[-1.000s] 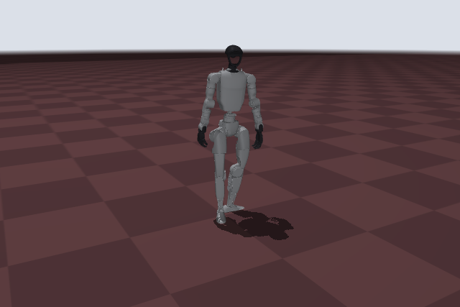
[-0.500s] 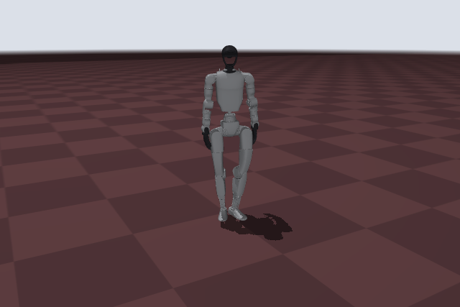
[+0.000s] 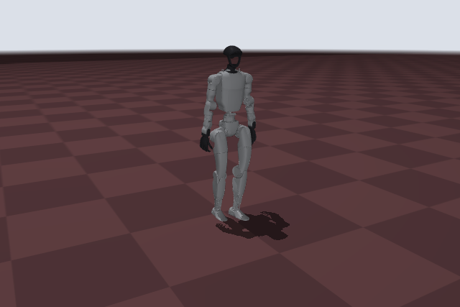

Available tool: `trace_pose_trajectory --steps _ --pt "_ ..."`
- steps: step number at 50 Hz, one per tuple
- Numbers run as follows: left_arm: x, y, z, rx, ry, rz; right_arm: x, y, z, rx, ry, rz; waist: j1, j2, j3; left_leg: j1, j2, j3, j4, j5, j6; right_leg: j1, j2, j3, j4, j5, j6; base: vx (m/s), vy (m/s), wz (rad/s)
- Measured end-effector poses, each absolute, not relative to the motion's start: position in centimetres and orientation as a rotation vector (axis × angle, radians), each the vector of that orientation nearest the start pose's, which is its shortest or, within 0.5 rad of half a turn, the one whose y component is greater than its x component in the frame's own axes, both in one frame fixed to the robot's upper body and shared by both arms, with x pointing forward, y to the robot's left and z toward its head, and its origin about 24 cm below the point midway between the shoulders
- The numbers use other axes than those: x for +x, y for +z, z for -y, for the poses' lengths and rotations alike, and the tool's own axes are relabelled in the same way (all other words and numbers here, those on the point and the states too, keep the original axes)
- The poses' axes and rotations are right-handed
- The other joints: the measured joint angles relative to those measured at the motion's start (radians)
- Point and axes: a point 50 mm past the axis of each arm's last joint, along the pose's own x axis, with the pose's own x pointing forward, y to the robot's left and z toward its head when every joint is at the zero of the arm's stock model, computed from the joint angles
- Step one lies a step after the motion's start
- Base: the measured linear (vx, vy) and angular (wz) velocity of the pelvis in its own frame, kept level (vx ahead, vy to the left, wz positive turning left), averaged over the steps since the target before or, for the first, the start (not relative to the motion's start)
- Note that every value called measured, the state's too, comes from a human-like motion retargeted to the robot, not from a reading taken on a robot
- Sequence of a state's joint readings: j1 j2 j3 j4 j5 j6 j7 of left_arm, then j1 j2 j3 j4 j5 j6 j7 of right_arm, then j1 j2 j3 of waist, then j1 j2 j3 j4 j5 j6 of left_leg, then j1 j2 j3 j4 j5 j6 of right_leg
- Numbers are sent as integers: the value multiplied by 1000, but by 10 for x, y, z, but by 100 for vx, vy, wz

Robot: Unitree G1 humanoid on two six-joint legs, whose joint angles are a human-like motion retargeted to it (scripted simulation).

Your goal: In place motions

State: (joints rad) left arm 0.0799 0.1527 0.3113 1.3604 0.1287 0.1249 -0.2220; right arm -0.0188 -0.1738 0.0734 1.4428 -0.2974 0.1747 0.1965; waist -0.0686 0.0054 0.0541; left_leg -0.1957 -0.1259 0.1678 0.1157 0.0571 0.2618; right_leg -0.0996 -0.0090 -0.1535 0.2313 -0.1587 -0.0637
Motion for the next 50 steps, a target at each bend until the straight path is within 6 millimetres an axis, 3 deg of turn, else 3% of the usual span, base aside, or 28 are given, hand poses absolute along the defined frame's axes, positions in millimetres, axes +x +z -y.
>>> trace_pose_trajectory --steps 3,5,8,10,14,18,20,22,25,30,33,37,40,42,45,47,50 --pt "22 -176 -211 -168 110 -1513 25 -174 223 -339 284 -1655 46 10 23 -21 -11 -47 -3 -2 -9 26 -61 -150 14 -30 25 -12 17 265" --pt "29 -176 -209 -176 105 -1493 17 -173 227 -368 300 -1673 66 11 24 -39 -23 -76 -4 -62 0 46 -75 -257 10 -53 24 -8 14 360" --pt "40 -175 -210 -186 81 -1465 0 -172 232 -398 293 -1723 94 -11 23 -60 -8 28 -22 -183 -11 85 -117 -432 4 -92 43 -8 23 397" --pt "52 -173 -216 -168 74 -1447 -10 -171 234 -390 284 -1753 122 -29 27 -64 16 152 -36 -264 -32 111 -138 -550 -6 -113 59 -16 19 420" --pt "79 -168 -225 -128 104 -1391 -25 -171 233 -345 238 -1783 141 -47 30 -9 126 554 -40 -342 -178 175 -147 -820 -32 -140 117 -15 25 455" --pt "85 -168 -220 -169 151 -1372 -44 -169 233 -324 182 -1833 164 -61 -5 104 188 1018 -36 -247 -293 218 -127 -1037 -55 -141 166 8 20 368" --pt "77 -170 -217 -206 182 -1384 -49 -168 234 -329 170 -1860 170 -62 -27 137 181 1107 -71 -130 -316 238 -109 -1106 -55 -139 186 25 19 268" --pt "63 -173 -214 -243 218 -1410 -50 -167 237 -348 166 -1874 167 -62 -51 132 174 1090 -95 -14 -319 252 -96 -1143 -53 -131 203 29 8 204" --pt "43 -176 -210 -305 301 -1441 -36 -168 240 -378 173 -1842 189 -84 -68 109 152 1024 -105 -41 -302 259 -95 -1164 -55 -119 213 24 16 87" --pt "20 -179 -199 -449 462 -1452 25 -173 232 -374 176 -1645 302 -131 -11 152 146 1021 -94 -73 -319 295 -109 -1148 -50 -109 210 14 11 -24" --pt "-1 -180 -194 -539 547 -1481 52 -172 224 -383 203 -1531 324 -155 -23 162 139 1018 -88 -95 -329 309 -114 -1157 -51 -89 215 34 15 2" --pt "-25 -178 -191 -597 626 -1548 59 -173 217 -419 225 -1456 266 -116 -66 162 182 954 -83 -97 -323 332 -123 -1063 63 21 128 43 14 110" --pt "-31 -177 -191 -588 633 -1582 43 -175 217 -444 251 -1497 108 -28 -94 118 259 759 -44 -88 -304 307 -148 -909 288 85 33 47 7 286" --pt "-23 -177 -194 -536 585 -1587 25 -176 218 -425 253 -1561 3 9 -103 72 264 620 -38 -83 -272 196 -134 -701 431 63 81 36 2 338" --pt "18 -176 -207 -381 434 -1528 5 -177 215 -314 223 -1642 -143 71 -35 32 255 354 -57 -60 -236 -3 -15 -432 617 -8 189 8 -4 401" --pt "49 -173 -217 -260 320 -1469 -8 -177 211 -239 217 -1692 -168 87 10 28 246 244 -65 -40 -225 -53 9 -377 643 -29 176 8 -6 289" --pt "91 -166 -223 -107 168 -1382 -23 -176 205 -193 257 -1753 -164 93 20 19 221 187 -78 -19 -213 -128 28 -293 586 -55 126 13 -9 199"
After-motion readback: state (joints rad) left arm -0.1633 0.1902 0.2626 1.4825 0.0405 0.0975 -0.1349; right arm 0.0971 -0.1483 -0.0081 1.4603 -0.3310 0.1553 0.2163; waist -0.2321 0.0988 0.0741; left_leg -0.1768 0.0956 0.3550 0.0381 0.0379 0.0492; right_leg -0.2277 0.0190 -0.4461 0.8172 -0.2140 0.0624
